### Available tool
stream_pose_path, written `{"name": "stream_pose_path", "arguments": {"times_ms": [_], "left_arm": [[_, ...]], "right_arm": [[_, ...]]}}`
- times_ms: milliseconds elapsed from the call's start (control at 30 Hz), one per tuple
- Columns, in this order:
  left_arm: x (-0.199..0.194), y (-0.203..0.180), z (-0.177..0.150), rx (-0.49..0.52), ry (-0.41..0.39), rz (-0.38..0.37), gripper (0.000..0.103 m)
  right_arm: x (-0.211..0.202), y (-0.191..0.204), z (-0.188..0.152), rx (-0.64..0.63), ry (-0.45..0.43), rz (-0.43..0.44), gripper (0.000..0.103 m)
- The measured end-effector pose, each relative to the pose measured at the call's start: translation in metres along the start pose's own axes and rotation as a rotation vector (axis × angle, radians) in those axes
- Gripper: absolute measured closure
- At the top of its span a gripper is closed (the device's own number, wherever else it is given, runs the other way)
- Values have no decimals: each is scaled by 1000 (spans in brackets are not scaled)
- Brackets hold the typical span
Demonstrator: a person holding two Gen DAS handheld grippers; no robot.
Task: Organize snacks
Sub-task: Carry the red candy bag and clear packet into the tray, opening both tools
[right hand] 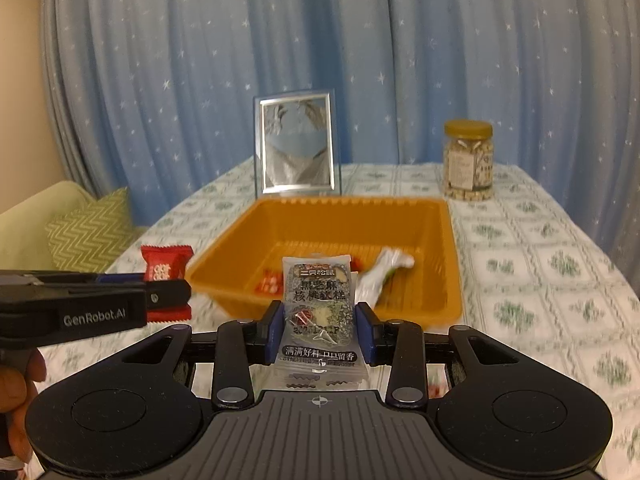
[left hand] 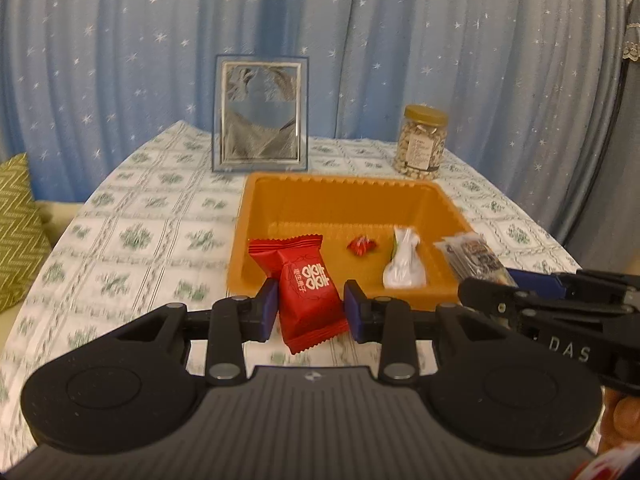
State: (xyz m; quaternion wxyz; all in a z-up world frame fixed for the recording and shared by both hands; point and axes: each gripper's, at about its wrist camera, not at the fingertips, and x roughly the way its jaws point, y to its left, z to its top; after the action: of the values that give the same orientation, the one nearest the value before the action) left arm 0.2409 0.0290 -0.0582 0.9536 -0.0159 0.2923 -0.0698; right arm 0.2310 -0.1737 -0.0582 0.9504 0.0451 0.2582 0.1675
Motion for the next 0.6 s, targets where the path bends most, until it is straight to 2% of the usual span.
{"name": "stream_pose_path", "arguments": {"times_ms": [300,600], "left_arm": [[39,-1,36,15,-24,-25,71],[79,2,48,9,-1,-30,71]], "right_arm": [[36,-19,39,10,-33,-16,65],[76,-41,54,59,-10,-30,64]]}}
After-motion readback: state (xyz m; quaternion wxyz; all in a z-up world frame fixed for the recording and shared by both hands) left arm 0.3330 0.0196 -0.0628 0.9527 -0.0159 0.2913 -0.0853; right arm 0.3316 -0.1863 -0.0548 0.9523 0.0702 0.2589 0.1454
